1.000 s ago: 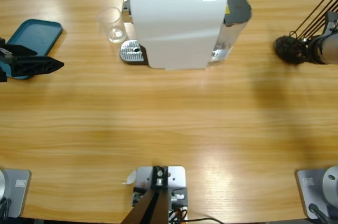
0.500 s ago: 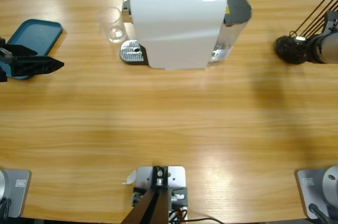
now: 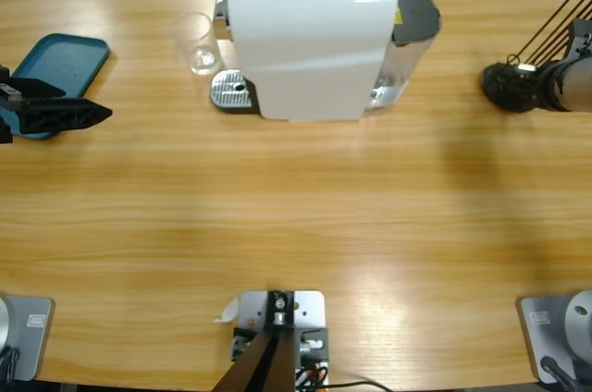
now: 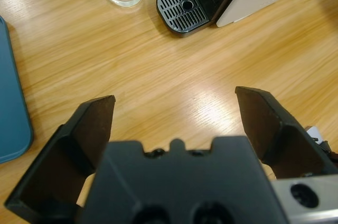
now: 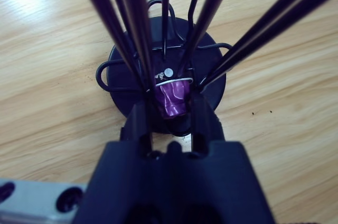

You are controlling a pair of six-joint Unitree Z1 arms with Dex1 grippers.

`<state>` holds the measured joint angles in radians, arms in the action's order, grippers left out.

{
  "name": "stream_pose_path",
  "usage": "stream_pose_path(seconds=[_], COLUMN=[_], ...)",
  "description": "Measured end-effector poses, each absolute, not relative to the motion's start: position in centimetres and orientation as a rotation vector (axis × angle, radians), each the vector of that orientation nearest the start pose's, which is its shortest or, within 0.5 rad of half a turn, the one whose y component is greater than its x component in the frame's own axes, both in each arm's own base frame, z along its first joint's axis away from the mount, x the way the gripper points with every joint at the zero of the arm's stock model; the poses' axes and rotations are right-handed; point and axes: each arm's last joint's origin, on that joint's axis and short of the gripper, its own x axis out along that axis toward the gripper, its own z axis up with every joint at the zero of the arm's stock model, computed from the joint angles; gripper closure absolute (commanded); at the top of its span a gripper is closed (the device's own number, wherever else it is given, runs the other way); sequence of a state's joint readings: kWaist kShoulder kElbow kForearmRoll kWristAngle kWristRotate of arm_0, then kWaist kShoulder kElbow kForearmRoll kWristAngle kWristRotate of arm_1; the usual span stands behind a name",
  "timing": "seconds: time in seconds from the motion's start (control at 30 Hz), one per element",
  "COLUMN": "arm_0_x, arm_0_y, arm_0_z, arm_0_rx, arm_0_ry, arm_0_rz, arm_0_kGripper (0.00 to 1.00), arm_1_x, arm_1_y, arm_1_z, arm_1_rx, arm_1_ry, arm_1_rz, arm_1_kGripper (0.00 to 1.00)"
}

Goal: Pour coffee

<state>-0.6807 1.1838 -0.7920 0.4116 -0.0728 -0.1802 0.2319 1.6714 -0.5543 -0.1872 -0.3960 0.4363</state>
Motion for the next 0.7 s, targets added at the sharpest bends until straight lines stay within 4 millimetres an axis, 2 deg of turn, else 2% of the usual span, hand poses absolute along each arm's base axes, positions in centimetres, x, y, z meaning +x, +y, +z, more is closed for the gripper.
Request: stream_pose_path(seconds=[0.7], arm_0_x=[13.3], arm_0_y=[-11.2], arm_0_z=[31.1], arm_0_rx=[0.083], arm_0_ry=[0.844], arm_0_rz=[-0.637], arm_0_kGripper=[0.009], arm_1_x=[23.8], arm_1_y=[3.5], arm_1_z=[20.5], arm_1_rx=[0.1], arm_1_ry=[0.811], arm_1_rz=[-0.347], arm_1_kGripper=[1.0])
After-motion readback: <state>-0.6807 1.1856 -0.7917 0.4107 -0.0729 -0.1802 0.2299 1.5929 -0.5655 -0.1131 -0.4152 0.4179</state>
